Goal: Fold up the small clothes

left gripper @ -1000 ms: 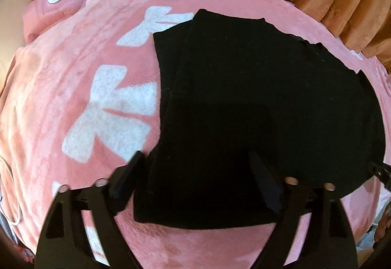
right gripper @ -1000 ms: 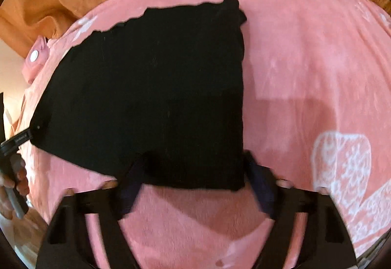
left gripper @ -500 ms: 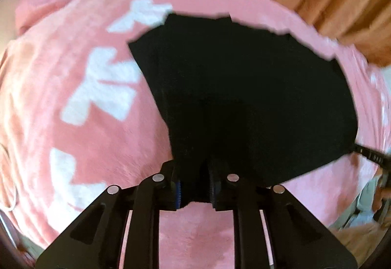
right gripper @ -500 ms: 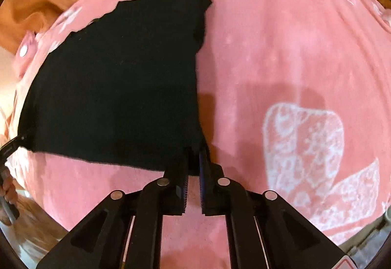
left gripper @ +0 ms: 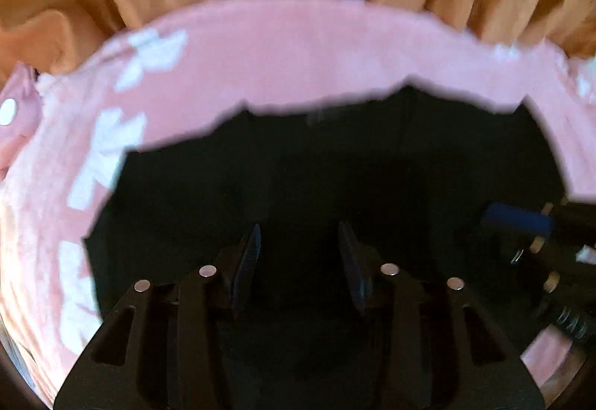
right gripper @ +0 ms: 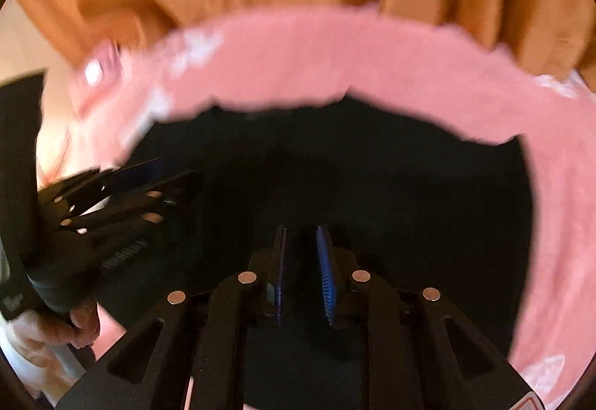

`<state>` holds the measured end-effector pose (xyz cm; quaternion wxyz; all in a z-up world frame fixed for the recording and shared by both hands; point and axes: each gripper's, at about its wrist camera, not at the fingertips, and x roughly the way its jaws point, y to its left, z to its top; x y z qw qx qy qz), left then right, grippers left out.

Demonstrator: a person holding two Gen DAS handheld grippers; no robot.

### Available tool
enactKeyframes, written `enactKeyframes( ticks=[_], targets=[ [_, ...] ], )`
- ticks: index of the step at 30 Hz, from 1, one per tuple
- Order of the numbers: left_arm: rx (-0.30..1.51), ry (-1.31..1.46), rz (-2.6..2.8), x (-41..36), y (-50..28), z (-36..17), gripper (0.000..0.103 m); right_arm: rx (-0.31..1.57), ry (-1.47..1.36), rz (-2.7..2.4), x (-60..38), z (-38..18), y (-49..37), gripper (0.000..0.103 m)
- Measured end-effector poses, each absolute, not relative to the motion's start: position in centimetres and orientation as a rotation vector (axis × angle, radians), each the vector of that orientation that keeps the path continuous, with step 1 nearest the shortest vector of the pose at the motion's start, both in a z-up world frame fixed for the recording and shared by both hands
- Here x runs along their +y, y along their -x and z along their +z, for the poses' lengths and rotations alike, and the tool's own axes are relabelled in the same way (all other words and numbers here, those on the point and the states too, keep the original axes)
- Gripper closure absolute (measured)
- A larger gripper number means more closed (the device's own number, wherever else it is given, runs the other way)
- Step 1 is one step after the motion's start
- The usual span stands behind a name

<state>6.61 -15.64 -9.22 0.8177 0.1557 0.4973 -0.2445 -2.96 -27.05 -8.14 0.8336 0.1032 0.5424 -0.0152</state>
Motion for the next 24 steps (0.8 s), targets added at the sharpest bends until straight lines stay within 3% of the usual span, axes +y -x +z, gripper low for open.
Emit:
enactKeyframes(
  ticks=[3,4,6,10,13,14,15,16,24],
  targets=[
    [1.052,-0.347,-0.516,-14.3,-6.9,-8.4,0.060,1.146,-0.328,-0.205,-32.6,-7.9,4.6,0.099],
    [1.055,-0.329,-0.501,-13.6,-7.2,-8.4,0.060,1.126,-0.334,-0.274,-33.8,-7.4,5.3,0.089],
    [1.065,-0.314,-0.490,-13.2,-7.5,-9.1,0.058,1.099,-0.363,-0.228,-33.4,-6.5,5.7,0.085],
    [1.032,-0.373,-0.462,-14.3,-6.5,-9.0,0.058,1.178,-0.138,-0.138,-28.5,-8.1,5.3,0.095],
    [1.036,-0.353,-0.462,-14.0,-6.3,-9.0,0.057,1.154,-0.320,-0.232,-32.6,-7.6,6.4,0.100],
    [1.038,-0.347,-0.460,-13.8,-6.5,-9.0,0.057,1.137,-0.324,-0.292,-33.6,-7.0,7.4,0.098],
    [1.038,-0.345,-0.457,-13.2,-6.1,-8.8,0.057,1.112,-0.329,-0.327,-34.0,-6.1,8.0,0.086],
    [1.036,-0.349,-0.454,-13.3,-6.0,-8.8,0.057,1.091,-0.346,-0.310,-33.8,-5.3,8.6,0.084],
    [1.045,-0.354,-0.442,-13.3,-5.5,-8.7,0.058,1.195,-0.225,-0.242,-30.1,-7.4,9.5,0.081]
  ],
)
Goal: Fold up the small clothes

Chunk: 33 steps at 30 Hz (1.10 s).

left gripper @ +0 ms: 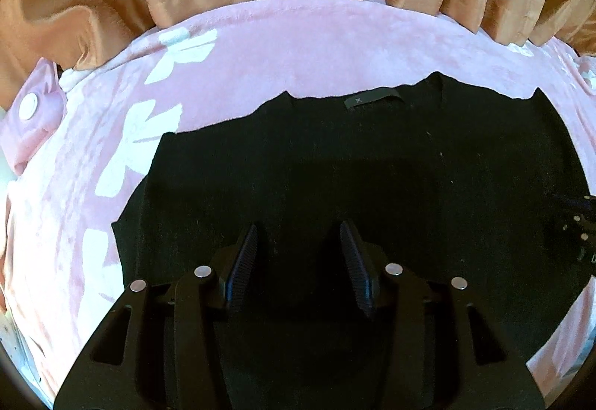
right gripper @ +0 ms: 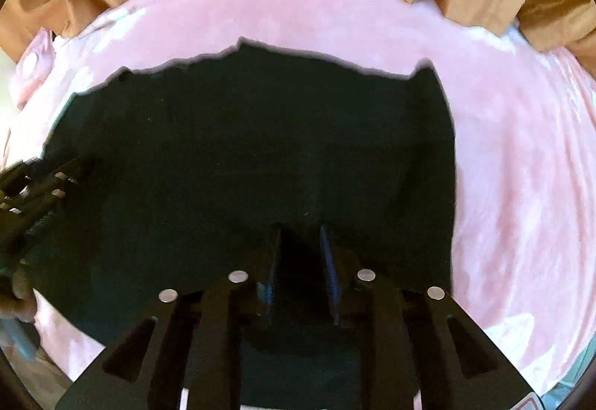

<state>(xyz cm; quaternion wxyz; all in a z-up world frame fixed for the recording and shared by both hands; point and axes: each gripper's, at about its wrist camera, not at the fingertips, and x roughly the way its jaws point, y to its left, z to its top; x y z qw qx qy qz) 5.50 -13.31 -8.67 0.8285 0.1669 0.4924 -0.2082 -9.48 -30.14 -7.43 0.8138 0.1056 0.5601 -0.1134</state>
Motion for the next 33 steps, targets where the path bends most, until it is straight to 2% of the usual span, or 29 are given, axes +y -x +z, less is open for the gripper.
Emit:
enactKeyframes(
  ticks=[5,7,8,12,13,14,16,20,22,24,26,27,28,30,31,33],
  targets=[
    [1.054,-0.355,-0.445,-13.2,-5.3,-8.6,0.058,1.144,-0.234,-0.214,-29.1,-5.6,9.9,0.077],
    [1.052,-0.355,-0.445,-13.2,-5.2,-8.6,0.058,1.182,-0.183,-0.238,-29.2,-6.8,8.5,0.066],
    [1.057,-0.348,-0.448,-13.1,-5.1,-8.5,0.058,1.213,-0.167,-0.240,-29.4,-8.0,8.0,0.066],
    [1.142,-0.149,-0.514,-9.6,-4.7,-6.5,0.058,1.164,-0.220,-0.208,-28.7,-6.2,7.1,0.062],
    [1.155,-0.087,-0.515,-8.0,-4.6,-5.9,0.054,1.141,-0.249,-0.176,-28.3,-5.3,7.3,0.062],
    [1.160,-0.055,-0.492,-6.7,-4.5,-5.6,0.043,1.126,-0.256,-0.152,-27.8,-4.6,7.4,0.062],
    [1.149,0.044,-0.400,-3.1,-4.9,-4.9,0.031,1.092,-0.244,-0.111,-26.3,-3.5,7.3,0.062],
    [1.194,0.080,-0.341,0.0,-6.3,-6.9,0.029,1.119,-0.293,-0.030,-24.4,-4.2,5.5,0.062],
    [1.275,0.151,-0.301,1.3,-7.1,-9.3,0.029,1.147,-0.308,-0.007,-24.6,-5.6,4.8,0.062],
    [1.264,0.266,-0.303,2.2,-7.6,-9.9,0.021,1.185,-0.316,0.014,-24.1,-7.4,3.4,0.062],
    [1.261,0.260,-0.317,1.7,-8.3,-9.9,0.021,1.176,-0.291,0.006,-23.9,-8.1,2.3,0.056],
    [1.253,0.266,-0.313,1.6,-8.6,-9.9,0.023,1.176,-0.279,0.007,-23.6,-8.2,1.9,0.049],
    [1.245,0.269,-0.298,1.5,-8.8,-9.9,0.031,1.181,-0.271,0.007,-23.8,-8.5,1.3,0.042],
    [1.234,0.262,-0.316,1.1,-9.0,-9.6,0.065,1.181,-0.224,0.004,-22.8,-8.6,1.1,0.034],
    [1.241,0.293,-0.369,0.7,-9.2,-9.3,0.095,1.176,-0.187,0.000,-22.1,-8.7,1.1,0.030],
    [1.232,0.323,-0.397,0.1,-9.2,-8.3,0.093,1.171,-0.153,-0.002,-21.7,-9.1,0.7,0.027]
  ],
)
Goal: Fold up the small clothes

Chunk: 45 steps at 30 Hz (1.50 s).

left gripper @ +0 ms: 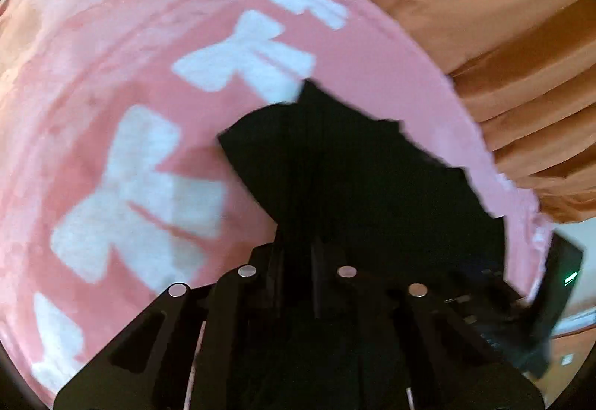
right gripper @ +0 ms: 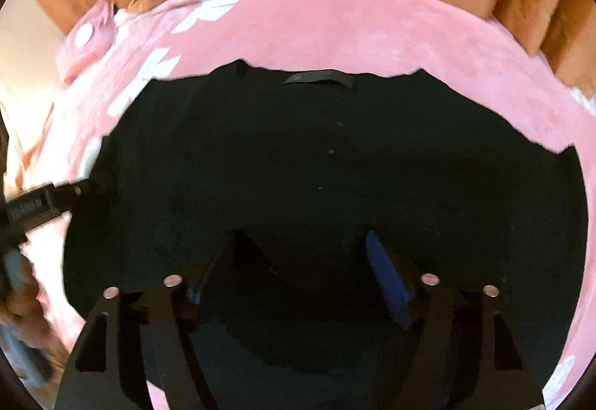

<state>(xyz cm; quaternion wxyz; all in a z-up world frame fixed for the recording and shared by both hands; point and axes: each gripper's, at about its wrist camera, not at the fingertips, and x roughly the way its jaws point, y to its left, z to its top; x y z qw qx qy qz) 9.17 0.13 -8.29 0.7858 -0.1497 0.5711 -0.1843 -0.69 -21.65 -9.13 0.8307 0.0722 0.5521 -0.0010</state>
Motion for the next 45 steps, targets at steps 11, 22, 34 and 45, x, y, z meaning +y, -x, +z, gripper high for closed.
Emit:
enactKeyframes(
  ticks=[11,22,34,45],
  targets=[
    [0.968,0.168,-0.796,-14.8,-2.2,2.5,0.092,0.994,-0.409,-0.131,-33.6,-2.7,7.2,0.031],
    [0.995,-0.035,-0.727,-12.3,4.7,-2.5,0.033,1.022,-0.511,-0.154,-39.1,-3.2,13.3,0.030],
    [0.853,-0.222,-0.819,-13.5,9.3,-5.1,0.047,1.169,-0.723,0.012,-34.9,-8.6,8.8,0.030],
    [0.844,-0.143,-1.049,-20.0,10.4,-3.9,0.073,0.891,-0.425,-0.076,-36.4,-1.6,6.4,0.089]
  ],
)
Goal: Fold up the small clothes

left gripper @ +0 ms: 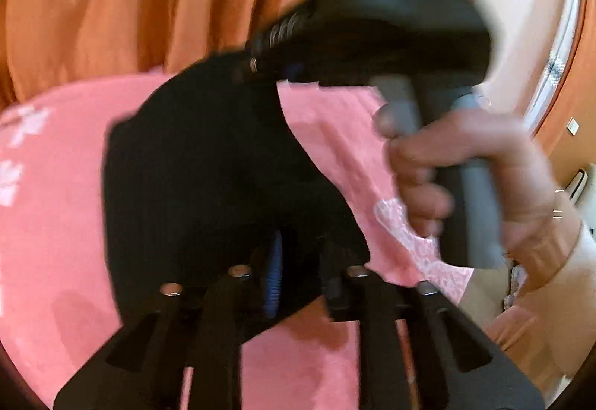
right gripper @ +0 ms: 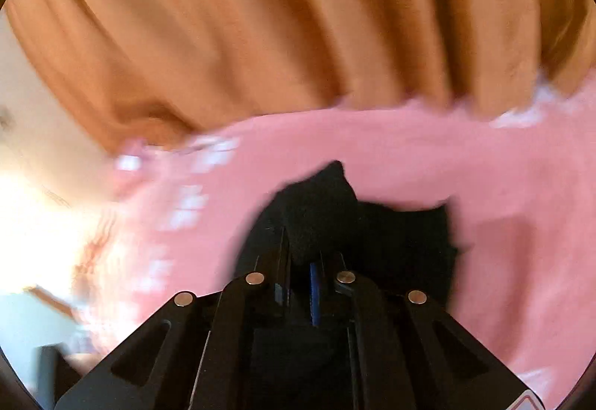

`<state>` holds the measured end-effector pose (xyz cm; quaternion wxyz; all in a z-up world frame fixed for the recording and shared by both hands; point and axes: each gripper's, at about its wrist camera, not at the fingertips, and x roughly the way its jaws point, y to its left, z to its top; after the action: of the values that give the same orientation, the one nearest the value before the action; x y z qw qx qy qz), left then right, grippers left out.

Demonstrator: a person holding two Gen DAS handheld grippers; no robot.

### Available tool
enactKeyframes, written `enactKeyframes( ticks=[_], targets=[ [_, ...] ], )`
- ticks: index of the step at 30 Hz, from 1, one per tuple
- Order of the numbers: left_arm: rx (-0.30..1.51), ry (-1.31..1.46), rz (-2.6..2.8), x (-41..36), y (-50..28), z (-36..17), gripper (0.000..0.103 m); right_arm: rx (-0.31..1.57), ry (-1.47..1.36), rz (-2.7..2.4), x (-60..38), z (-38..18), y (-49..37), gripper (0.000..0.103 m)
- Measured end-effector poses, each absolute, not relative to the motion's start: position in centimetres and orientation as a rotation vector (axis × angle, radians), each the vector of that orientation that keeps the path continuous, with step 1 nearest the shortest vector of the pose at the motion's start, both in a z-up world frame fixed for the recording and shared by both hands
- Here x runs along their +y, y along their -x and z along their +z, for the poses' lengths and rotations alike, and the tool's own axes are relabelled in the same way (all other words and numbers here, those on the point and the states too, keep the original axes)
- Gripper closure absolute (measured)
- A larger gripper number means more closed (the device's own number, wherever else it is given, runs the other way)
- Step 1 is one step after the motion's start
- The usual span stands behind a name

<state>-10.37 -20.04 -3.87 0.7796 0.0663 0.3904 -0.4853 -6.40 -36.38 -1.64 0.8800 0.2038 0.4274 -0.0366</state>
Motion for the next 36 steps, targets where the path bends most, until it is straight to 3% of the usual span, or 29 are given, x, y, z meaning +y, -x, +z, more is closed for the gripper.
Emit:
enactKeyframes(
  ticks=[3,5,6,7,9,17,18,19,20,21,23,25,29,31,32,34,36],
  targets=[
    [0.874,-0.081,-0.951,-17.4,9.0,-4.4,0.040,1.072,-0.523,-0.212,-39.8,-7.1,6.4,0.087],
    [0.909,-0.026,-0.882,-14.8,7.5,-4.3,0.035,1.066,-0.522,-0.209,-40.2,-6.4,8.0,0.087],
    [0.925,0.000,-0.840,-13.3,6.6,-4.1,0.033,1.054,-0.494,-0.208,-40.0,-5.6,9.1,0.078],
    [0.935,0.017,-0.795,-12.1,5.6,-4.0,0.032,1.044,-0.476,-0.198,-39.6,-4.9,10.2,0.055],
    [0.933,0.036,-0.728,-10.5,4.3,-4.1,0.032,1.021,-0.484,-0.124,-38.3,-4.1,12.9,0.032],
    [1.057,-0.007,-0.680,-12.1,4.4,-7.2,0.031,1.214,-0.577,0.078,-32.6,-9.4,13.8,0.032],
    [1.046,-0.027,-0.681,-12.6,4.8,-7.3,0.031,1.218,-0.580,0.072,-32.3,-9.7,13.6,0.042],
    [1.033,-0.042,-0.682,-13.0,5.0,-7.2,0.031,1.204,-0.580,0.076,-32.1,-9.8,13.3,0.086],
    [1.016,-0.053,-0.688,-13.5,5.3,-7.0,0.031,1.166,-0.564,0.091,-31.7,-8.7,12.9,0.094],
    [0.998,-0.064,-0.699,-13.8,5.7,-6.6,0.031,1.096,-0.529,0.088,-31.3,-6.8,12.8,0.095],
    [0.978,-0.066,-0.711,-14.2,6.0,-6.2,0.026,0.893,-0.373,0.090,-30.2,-0.9,14.1,0.096],
    [0.955,-0.075,-0.719,-14.6,6.4,-5.9,0.022,0.859,-0.256,0.035,-30.5,0.1,15.3,0.096],
    [0.953,-0.165,-0.684,-15.1,6.4,-7.5,0.022,1.218,-0.345,-0.078,-34.6,-10.4,14.6,0.096],
    [0.980,-0.147,-0.669,-15.0,5.8,-7.7,0.022,1.186,-0.344,-0.061,-34.8,-10.0,14.9,0.094],
    [0.992,-0.129,-0.664,-14.9,5.5,-7.7,0.022,1.163,-0.360,-0.066,-35.0,-9.0,15.0,0.090],
    [1.015,-0.058,-0.673,-14.7,4.8,-7.0,0.022,1.097,-0.407,-0.070,-35.5,-7.4,15.3,0.068],
    [1.005,-0.035,-0.681,-15.0,4.6,-6.5,0.022,1.024,-0.436,-0.074,-36.4,-5.7,15.2,0.055]
  ],
)
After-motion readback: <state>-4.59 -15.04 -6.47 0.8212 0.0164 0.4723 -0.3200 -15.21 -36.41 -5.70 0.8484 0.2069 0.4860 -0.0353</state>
